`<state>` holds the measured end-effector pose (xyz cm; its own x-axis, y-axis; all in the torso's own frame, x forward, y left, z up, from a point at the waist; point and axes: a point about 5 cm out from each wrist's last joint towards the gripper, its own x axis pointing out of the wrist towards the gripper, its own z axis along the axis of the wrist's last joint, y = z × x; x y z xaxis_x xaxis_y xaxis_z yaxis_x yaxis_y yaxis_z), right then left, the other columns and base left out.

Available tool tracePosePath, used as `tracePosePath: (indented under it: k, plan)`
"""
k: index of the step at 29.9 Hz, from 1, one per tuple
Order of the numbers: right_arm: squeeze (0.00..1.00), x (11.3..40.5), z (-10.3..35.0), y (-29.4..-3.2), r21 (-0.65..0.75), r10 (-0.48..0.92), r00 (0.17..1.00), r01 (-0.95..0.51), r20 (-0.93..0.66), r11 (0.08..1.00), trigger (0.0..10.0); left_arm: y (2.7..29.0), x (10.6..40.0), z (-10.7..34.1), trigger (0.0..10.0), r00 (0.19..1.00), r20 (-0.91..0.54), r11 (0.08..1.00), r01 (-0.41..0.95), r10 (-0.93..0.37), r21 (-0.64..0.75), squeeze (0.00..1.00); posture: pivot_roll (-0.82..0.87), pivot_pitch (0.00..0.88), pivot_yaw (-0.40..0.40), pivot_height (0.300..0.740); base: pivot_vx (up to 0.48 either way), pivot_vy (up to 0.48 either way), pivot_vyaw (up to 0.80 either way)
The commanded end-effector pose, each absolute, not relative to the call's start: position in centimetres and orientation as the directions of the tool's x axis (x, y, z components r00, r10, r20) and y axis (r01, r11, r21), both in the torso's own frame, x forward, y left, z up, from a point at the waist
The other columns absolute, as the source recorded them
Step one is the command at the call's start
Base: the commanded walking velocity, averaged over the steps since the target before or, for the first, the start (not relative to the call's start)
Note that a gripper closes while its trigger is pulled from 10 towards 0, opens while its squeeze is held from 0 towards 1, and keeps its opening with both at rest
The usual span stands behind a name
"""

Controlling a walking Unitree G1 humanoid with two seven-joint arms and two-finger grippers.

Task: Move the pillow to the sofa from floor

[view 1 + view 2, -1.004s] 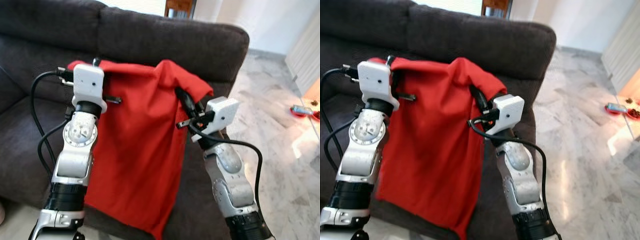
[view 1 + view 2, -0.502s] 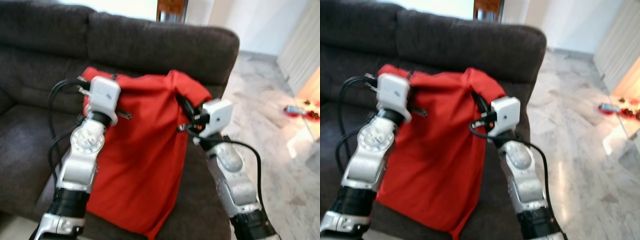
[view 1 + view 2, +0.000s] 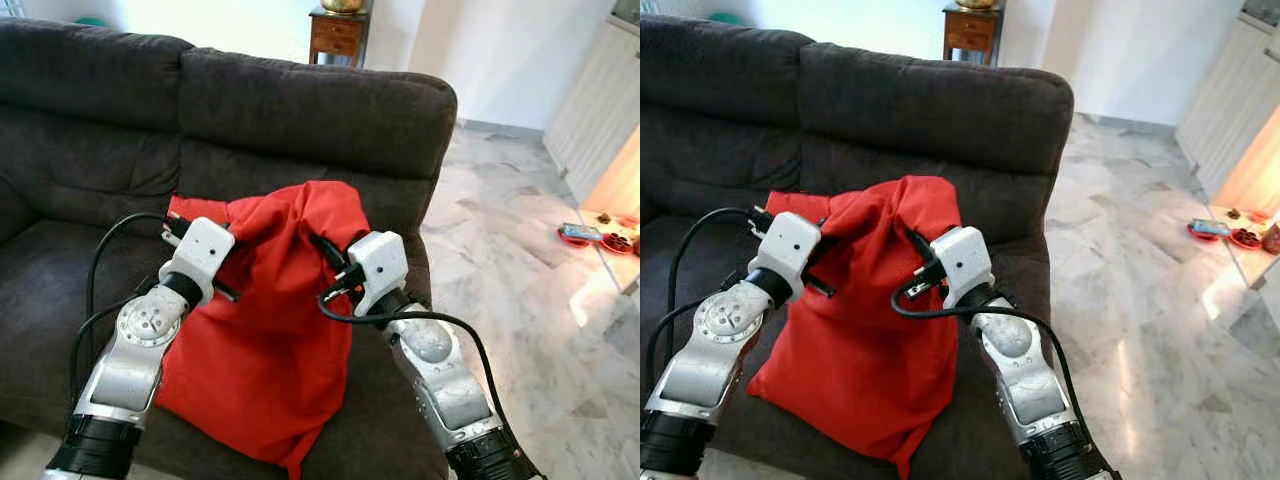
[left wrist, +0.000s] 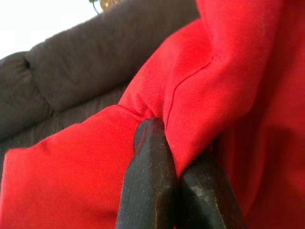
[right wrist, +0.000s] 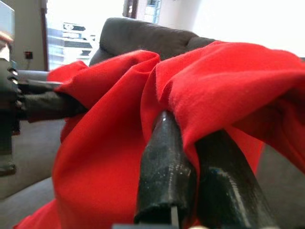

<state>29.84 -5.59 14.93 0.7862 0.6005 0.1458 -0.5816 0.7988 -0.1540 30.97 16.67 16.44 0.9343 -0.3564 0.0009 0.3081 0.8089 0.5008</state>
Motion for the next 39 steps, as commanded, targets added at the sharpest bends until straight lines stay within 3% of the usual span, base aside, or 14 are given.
tracePosePath:
  k: [1,7,9,10,11,12,13,17,19,20,21,31,32,39]
  plan:
    - [0.0,29.6,15.6,-4.9,-0.173,0.63,0.758,-0.606,0.17,0.776,10.0,15.6,30.8,15.5,10.0,0.92,-0.044,0.79,0.358,-0.389,0.499,0.0,0.09,0.0,-0.096,0.74,0.0,0.0,0.0]
    - [0.0,29.6,15.5,-5.0,-0.172,0.631,0.758,-0.608,0.164,0.775,10.0,15.5,31.2,15.9,10.0,0.934,-0.023,0.805,0.319,-0.356,0.501,0.0,0.08,0.0,-0.096,0.74,0.0,0.0,0.0]
    - [0.0,29.7,15.3,-5.2,-0.161,0.624,0.766,-0.604,0.154,0.78,10.0,15.5,31.3,16.1,10.0,0.937,-0.011,0.81,0.307,-0.348,0.499,1.0,0.08,0.0,-0.096,0.74,0.0,0.0,0.0]
    - [0.35,29.7,15.2,-5.3,-0.158,0.62,0.77,-0.6,0.149,0.784,10.0,15.5,31.4,16.2,10.0,0.938,-0.007,0.811,0.303,-0.346,0.5,1.0,0.08,0.0,-0.096,0.74,0.0,0.0,0.0]
    - [0.35,29.7,15.2,-5.4,-0.16,0.618,0.772,-0.598,0.149,0.786,10.0,15.5,31.4,16.2,10.0,0.938,-0.006,0.811,0.303,-0.346,0.5,1.0,0.08,0.0,-0.096,0.74,0.0,0.0,0.0]
    - [0.55,29.8,15.2,-5.4,-0.158,0.616,0.773,-0.597,0.148,0.787,10.0,15.5,31.4,16.2,10.0,0.939,-0.005,0.812,0.301,-0.345,0.501,1.0,0.08,0.0,-0.096,0.74,0.0,0.0,0.0]
    - [1.0,29.7,15.1,-5.4,-0.14,0.621,0.77,-0.605,0.148,0.784,10.0,15.5,31.4,16.3,10.0,0.939,-0.003,0.813,0.299,-0.344,0.5,1.0,0.08,0.0,-0.096,0.74,0.0,0.0,0.0]
    - [1.0,29.9,15.2,-5.5,-0.163,0.604,0.782,-0.582,0.153,0.796,10.0,15.4,31.4,16.3,10.0,0.939,0.001,0.815,0.297,-0.343,0.497,1.0,0.08,0.0,-0.097,0.74,0.0,0.0,0.0]
    - [0.87,29.9,15.2,-5.5,-0.167,0.6,0.786,-0.578,0.152,0.799,10.0,15.3,31.4,16.3,10.0,0.94,0.001,0.816,0.297,-0.342,0.495,1.0,0.08,0.0,-0.097,0.74,0.0,0.0,0.0]
    - [0.08,30.0,15.2,-5.6,-0.171,0.593,0.791,-0.57,0.15,0.803,10.0,15.3,31.4,16.3,10.0,0.939,0.001,0.817,0.298,-0.343,0.494,1.0,0.08,0.0,-0.097,0.74,0.0,0.0,0.0]
    - [0.0,30.1,15.2,-5.7,-0.174,0.583,0.799,-0.56,0.148,0.81,10.0,15.3,31.4,16.3,10.0,0.939,0.0,0.817,0.299,-0.344,0.494,1.0,0.08,0.0,-0.097,0.74,0.0,0.0,0.0]
    - [0.0,32.1,14.4,-13.1,-0.243,0.17,0.978,-0.137,0.123,0.96,10.0,14.8,31.3,15.7,10.0,0.936,-0.014,0.815,0.314,-0.352,0.486,1.0,0.07,0.0,-0.1,0.74,0.0,0.0,0.0]
    - [0.0,32.2,14.1,-14.1,-0.249,0.118,0.987,-0.088,0.11,0.964,10.0,14.7,31.3,15.6,10.0,0.937,-0.014,0.817,0.312,-0.35,0.485,0.07,0.07,0.0,-0.099,0.74,0.0,0.0,0.0]
    - [0.0,31.2,10.2,-20.9,-0.23,-0.18,0.984,0.177,0.009,0.957,10.0,15.2,31.2,13.6,10.0,0.958,-0.017,0.864,0.264,-0.285,0.428,0.0,0.07,0.0,-0.093,0.74,0.0,0.0,0.0]
